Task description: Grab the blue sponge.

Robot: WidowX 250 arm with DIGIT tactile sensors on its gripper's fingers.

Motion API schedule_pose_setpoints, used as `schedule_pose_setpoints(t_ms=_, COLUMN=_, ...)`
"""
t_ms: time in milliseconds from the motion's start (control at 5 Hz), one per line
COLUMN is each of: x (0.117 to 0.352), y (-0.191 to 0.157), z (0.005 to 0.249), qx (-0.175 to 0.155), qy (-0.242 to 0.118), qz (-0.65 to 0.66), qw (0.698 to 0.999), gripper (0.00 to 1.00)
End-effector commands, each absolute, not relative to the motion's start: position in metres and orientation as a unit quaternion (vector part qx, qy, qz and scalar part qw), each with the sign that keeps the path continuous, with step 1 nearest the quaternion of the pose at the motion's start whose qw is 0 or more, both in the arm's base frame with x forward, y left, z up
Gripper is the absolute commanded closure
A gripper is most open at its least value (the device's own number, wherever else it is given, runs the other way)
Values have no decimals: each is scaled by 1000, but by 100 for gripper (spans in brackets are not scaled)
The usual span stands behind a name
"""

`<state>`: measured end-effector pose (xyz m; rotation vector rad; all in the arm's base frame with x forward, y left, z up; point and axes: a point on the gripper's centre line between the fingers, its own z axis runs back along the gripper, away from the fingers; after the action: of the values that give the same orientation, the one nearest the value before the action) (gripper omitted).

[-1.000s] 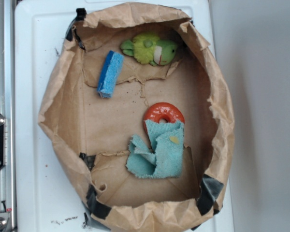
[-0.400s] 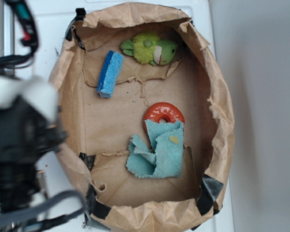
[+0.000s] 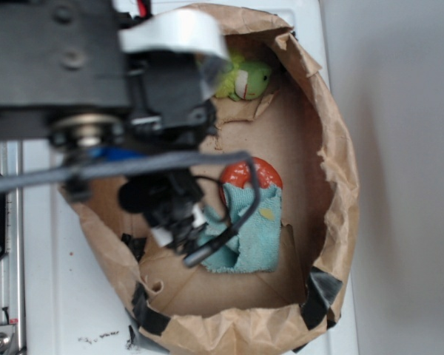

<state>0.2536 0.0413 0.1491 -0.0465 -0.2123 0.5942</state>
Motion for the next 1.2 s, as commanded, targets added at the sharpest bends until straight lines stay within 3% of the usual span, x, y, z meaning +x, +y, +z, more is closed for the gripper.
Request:
schedule_pose_setpoints(t_ms=0, x=253, y=82, z=122, qx=41, qy=-110, qz=376, qw=919, gripper=0)
schedule_pose_setpoints(t_ms=200, x=250, y=91, z=108, qx=87, qy=-101, qz=391, qw=911, gripper=0)
schedule_pose_setpoints(t_ms=600, x=254, y=105, z=90, qx=114, qy=-90, qz=417, qw=897, gripper=0)
schedule_pose_setpoints(t_ms=1000, x=259, y=88, z=75, qx=29, qy=-50, qz=379, qw=924, gripper=0)
